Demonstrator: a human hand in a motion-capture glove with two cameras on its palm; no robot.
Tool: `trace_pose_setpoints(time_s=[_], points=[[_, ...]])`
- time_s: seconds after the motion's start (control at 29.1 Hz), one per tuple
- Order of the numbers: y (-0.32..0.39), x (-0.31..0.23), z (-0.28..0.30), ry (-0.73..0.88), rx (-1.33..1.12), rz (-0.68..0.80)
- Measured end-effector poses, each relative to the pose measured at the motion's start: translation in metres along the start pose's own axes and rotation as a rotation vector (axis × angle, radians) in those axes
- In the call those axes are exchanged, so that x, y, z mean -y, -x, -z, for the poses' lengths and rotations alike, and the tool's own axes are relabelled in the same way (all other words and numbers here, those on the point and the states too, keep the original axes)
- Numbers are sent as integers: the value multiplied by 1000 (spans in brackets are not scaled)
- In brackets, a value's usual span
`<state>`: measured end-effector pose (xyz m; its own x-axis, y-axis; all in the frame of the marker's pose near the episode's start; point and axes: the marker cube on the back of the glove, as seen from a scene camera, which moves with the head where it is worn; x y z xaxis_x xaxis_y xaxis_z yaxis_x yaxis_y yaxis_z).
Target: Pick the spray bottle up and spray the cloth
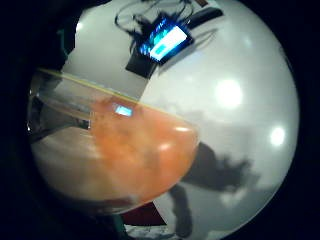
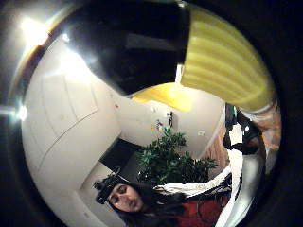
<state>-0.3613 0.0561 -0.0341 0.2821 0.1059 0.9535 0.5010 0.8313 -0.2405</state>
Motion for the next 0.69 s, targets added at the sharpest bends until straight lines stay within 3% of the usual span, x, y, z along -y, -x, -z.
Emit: trace_pose_setpoints(time_s=[0.17,0.38,0.55,0.69], points=[[-24,9,-57,99,1,63],[-34,4,-81,114,-42,90],[-37,-13,-75,187,-44,31],[-25,-64,-32,238,-19,-1]])
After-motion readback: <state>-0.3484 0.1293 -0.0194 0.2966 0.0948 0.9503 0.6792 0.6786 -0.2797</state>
